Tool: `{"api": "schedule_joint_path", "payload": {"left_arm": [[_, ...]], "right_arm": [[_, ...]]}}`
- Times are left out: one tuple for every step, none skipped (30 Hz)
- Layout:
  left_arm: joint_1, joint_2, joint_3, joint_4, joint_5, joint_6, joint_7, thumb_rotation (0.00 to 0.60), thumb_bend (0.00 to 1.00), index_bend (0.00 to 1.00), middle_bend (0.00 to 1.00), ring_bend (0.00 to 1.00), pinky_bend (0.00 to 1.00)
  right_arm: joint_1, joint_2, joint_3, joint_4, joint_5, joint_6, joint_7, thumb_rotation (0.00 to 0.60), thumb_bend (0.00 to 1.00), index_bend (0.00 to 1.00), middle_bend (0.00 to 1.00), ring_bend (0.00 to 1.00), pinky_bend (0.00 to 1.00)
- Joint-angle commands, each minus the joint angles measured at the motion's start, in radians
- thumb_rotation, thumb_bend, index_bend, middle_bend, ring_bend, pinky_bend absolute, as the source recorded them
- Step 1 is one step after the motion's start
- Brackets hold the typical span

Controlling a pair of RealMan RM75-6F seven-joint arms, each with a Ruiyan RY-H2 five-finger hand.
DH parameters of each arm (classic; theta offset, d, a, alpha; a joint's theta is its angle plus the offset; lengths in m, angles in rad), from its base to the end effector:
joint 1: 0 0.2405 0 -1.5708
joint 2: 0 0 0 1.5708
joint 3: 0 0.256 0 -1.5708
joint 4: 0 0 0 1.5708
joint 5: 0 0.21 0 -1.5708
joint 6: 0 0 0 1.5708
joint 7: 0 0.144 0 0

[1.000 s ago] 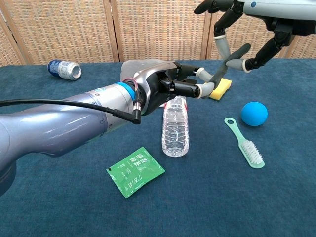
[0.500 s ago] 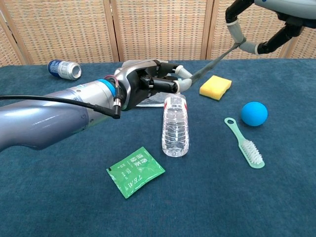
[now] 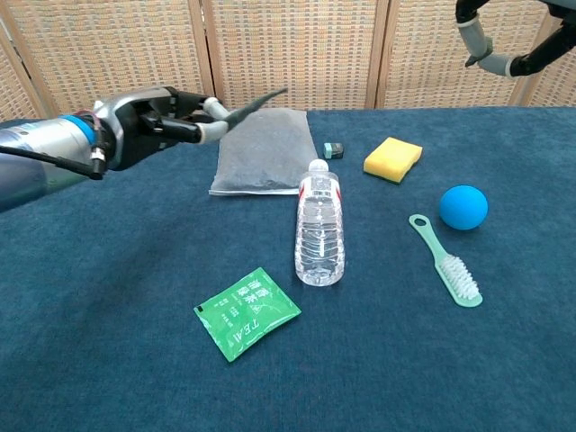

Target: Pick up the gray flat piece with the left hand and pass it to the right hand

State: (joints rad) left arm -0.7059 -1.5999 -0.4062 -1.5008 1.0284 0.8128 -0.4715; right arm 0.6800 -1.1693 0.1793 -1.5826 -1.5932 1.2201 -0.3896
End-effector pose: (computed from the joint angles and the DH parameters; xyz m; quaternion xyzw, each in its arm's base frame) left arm -0.1153 0.3645 -0.0133 -0.4532 -0.6934 -0.5296 0.1827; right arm -0.1364 -0.3409 0.1254 0.7617 -0.0556 0.4202 0.4901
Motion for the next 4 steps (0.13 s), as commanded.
{"api": "schedule_joint_path", "payload": {"left_arm": [[0.042, 0.075, 0.006, 0.025, 0.028, 0.013, -0.016, 0.6, 0.45, 0.78, 0.0, 0.0, 0.0], [0.051, 0.096, 0.013, 0.033, 0.039, 0.018, -0.009, 0.6, 0.45, 0.78, 0.0, 0.0, 0.0], [0.058, 0.113, 0.019, 0.038, 0.044, 0.021, -0.002, 0.6, 0.45, 0.78, 0.0, 0.0, 0.0], [0.066, 0.133, 0.025, 0.043, 0.044, 0.021, 0.004, 0.6, 0.45, 0.78, 0.0, 0.0, 0.0]], "right_arm": [[-0.008, 0.003, -0.006, 0.008, 0.0, 0.004, 0.015, 0.6, 0.72, 0.88, 0.14, 0.0, 0.0], [-0.01, 0.002, -0.009, 0.01, -0.002, 0.005, 0.02, 0.6, 0.72, 0.88, 0.14, 0.0, 0.0], [-0.012, 0.001, -0.01, 0.012, -0.004, 0.006, 0.022, 0.6, 0.72, 0.88, 0.14, 0.0, 0.0], [-0.014, 0.001, -0.013, 0.014, -0.006, 0.006, 0.024, 0.6, 0.72, 0.88, 0.14, 0.0, 0.0]]}}
